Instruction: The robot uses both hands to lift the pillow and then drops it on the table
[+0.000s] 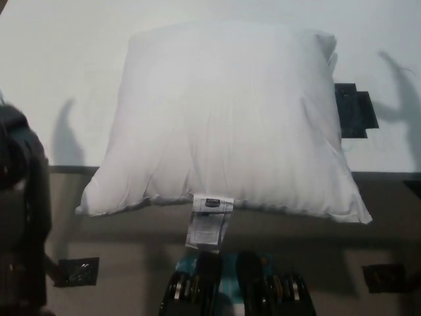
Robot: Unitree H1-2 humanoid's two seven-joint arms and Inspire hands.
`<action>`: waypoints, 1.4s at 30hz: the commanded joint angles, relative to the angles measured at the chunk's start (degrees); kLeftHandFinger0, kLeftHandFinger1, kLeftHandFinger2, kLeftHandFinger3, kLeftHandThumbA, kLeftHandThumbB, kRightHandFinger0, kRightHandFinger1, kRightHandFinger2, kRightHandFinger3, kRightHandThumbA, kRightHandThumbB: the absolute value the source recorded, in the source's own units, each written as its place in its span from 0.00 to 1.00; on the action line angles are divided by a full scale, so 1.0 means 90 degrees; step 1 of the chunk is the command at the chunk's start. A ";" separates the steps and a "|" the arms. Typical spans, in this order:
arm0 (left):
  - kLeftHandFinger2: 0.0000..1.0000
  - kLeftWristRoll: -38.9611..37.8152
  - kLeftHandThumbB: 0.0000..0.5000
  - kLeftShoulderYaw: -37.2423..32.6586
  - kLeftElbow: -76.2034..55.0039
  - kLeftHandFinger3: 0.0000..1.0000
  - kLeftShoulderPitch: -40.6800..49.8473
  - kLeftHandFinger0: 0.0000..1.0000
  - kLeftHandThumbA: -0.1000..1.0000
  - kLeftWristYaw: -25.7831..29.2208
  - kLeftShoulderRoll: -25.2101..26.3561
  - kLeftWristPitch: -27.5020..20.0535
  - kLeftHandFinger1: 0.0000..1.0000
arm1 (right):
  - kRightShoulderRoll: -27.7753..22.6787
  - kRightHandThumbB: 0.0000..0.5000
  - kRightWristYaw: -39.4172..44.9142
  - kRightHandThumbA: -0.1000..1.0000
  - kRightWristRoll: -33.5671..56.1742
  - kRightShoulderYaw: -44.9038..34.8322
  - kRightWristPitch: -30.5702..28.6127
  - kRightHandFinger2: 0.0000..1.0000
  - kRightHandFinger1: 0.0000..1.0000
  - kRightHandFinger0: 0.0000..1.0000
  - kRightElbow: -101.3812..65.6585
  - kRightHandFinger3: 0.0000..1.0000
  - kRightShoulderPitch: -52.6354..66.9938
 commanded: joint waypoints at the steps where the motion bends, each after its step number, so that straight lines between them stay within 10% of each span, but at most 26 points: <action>1: 1.00 -0.2201 0.09 0.0238 0.0700 1.00 0.0688 1.00 1.00 -0.1847 0.0022 0.0672 1.00 | -0.0057 0.44 0.0132 1.00 0.0156 0.0079 -0.0734 1.00 1.00 1.00 0.0569 1.00 -0.0053; 16: 1.00 -0.2575 0.19 0.0223 0.2111 1.00 0.1015 1.00 1.00 -0.2947 -0.0467 0.0620 1.00 | 0.0241 0.45 0.0136 1.00 0.0419 0.0006 -0.1337 1.00 1.00 1.00 0.2581 1.00 0.0227; 23: 1.00 -0.2612 0.05 0.0367 0.2394 1.00 0.1127 1.00 1.00 -0.2888 -0.0587 0.0872 1.00 | 0.0184 0.70 0.0429 1.00 0.0738 -0.0154 -0.1593 1.00 1.00 1.00 0.3514 1.00 0.0363; 29: 1.00 -0.2283 0.12 0.0308 0.2919 1.00 0.0936 1.00 1.00 -0.2939 -0.0521 0.0698 1.00 | 0.0117 0.58 0.0464 1.00 0.0937 -0.0360 -0.1496 1.00 1.00 1.00 0.3998 1.00 0.0299; 42: 1.00 -0.1509 0.12 -0.0226 0.2786 1.00 0.0580 1.00 1.00 -0.2831 -0.0368 0.1036 1.00 | 0.1146 0.65 0.0805 1.00 0.1138 0.0003 -0.0804 1.00 1.00 1.00 0.2766 1.00 0.0880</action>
